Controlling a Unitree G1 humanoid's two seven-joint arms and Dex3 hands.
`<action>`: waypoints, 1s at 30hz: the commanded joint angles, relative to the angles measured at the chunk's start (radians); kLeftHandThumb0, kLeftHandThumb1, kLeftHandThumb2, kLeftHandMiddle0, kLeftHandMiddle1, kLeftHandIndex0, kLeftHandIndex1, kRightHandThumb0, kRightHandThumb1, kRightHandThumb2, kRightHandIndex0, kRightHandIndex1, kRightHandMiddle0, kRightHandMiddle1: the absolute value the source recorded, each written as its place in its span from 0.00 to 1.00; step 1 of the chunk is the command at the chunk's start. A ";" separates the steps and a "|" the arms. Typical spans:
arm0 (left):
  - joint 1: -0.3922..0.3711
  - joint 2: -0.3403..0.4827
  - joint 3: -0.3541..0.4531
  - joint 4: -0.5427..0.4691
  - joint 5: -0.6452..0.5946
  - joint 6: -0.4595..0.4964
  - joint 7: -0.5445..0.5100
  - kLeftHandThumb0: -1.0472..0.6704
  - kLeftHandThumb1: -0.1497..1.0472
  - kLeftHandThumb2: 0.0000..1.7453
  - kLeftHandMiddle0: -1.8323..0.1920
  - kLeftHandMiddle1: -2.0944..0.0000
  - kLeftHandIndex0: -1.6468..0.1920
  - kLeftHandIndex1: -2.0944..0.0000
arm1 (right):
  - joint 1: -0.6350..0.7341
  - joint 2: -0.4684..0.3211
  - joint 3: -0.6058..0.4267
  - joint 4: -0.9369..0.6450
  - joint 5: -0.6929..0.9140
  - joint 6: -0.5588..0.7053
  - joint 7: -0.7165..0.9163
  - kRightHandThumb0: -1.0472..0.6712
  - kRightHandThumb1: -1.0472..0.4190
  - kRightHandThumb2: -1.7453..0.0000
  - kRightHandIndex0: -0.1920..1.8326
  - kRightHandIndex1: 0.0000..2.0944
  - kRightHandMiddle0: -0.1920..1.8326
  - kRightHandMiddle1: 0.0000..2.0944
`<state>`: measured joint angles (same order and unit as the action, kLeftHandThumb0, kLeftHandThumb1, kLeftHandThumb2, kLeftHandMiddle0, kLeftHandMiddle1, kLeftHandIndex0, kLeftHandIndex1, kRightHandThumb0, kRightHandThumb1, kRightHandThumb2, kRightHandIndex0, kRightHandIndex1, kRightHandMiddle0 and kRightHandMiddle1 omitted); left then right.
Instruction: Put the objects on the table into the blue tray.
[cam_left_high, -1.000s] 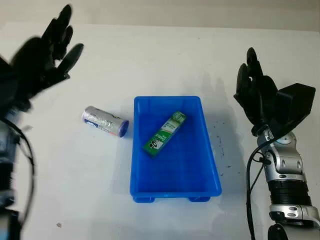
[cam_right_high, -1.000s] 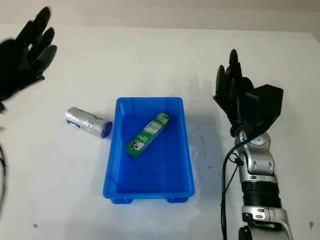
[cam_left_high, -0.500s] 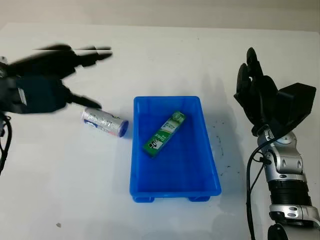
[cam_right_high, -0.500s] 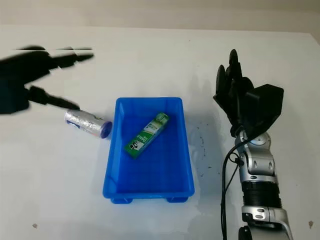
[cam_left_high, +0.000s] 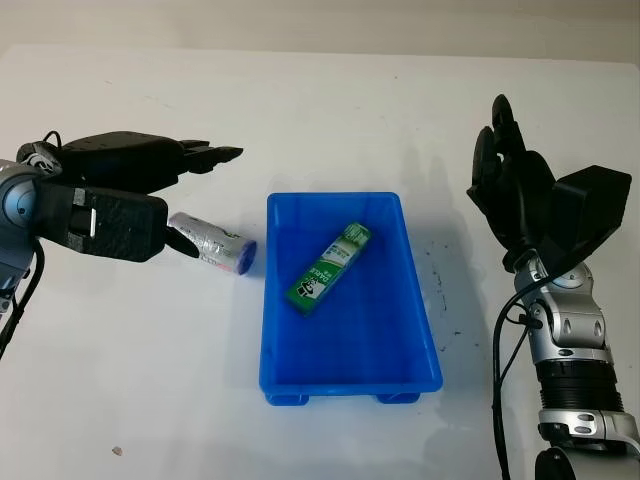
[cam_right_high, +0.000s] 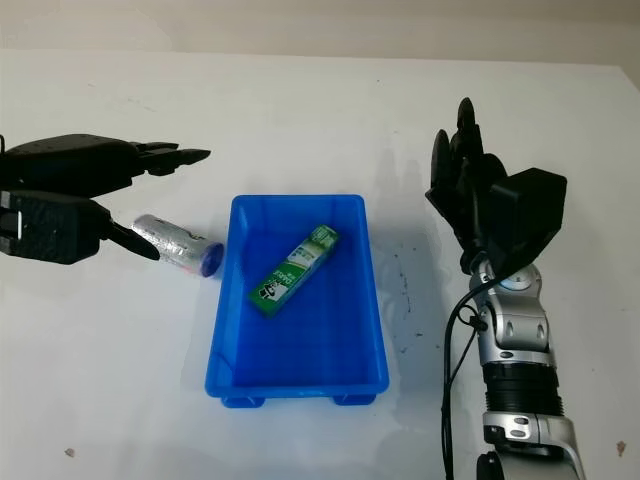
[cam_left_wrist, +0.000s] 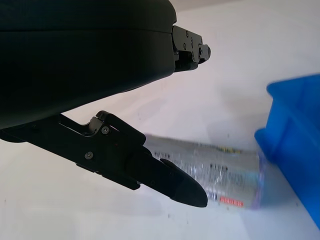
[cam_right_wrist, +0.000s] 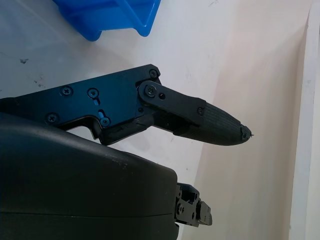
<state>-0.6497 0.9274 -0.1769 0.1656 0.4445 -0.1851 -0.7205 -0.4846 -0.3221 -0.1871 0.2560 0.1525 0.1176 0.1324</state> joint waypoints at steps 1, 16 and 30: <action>0.025 -0.003 0.007 -0.025 -0.010 0.008 -0.011 0.28 0.84 0.03 0.90 0.97 0.88 0.97 | -0.004 0.000 -0.007 -0.012 -0.002 -0.010 0.001 0.18 0.00 0.56 0.00 0.00 0.00 0.00; 0.155 -0.022 0.029 -0.118 -0.050 0.015 0.016 0.28 0.85 0.03 0.76 0.68 0.69 0.85 | -0.015 -0.001 -0.007 -0.009 0.003 -0.007 0.022 0.18 0.00 0.57 0.00 0.00 0.00 0.00; 0.246 -0.004 -0.016 -0.062 0.354 -0.244 0.480 0.31 1.00 0.13 0.78 0.00 0.87 0.12 | -0.021 -0.004 -0.010 0.000 0.005 -0.003 0.040 0.18 0.00 0.58 0.00 0.00 0.00 0.00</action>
<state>-0.4171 0.9134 -0.1798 0.0915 0.7711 -0.4139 -0.2699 -0.4896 -0.3222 -0.1889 0.2584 0.1549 0.1170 0.1713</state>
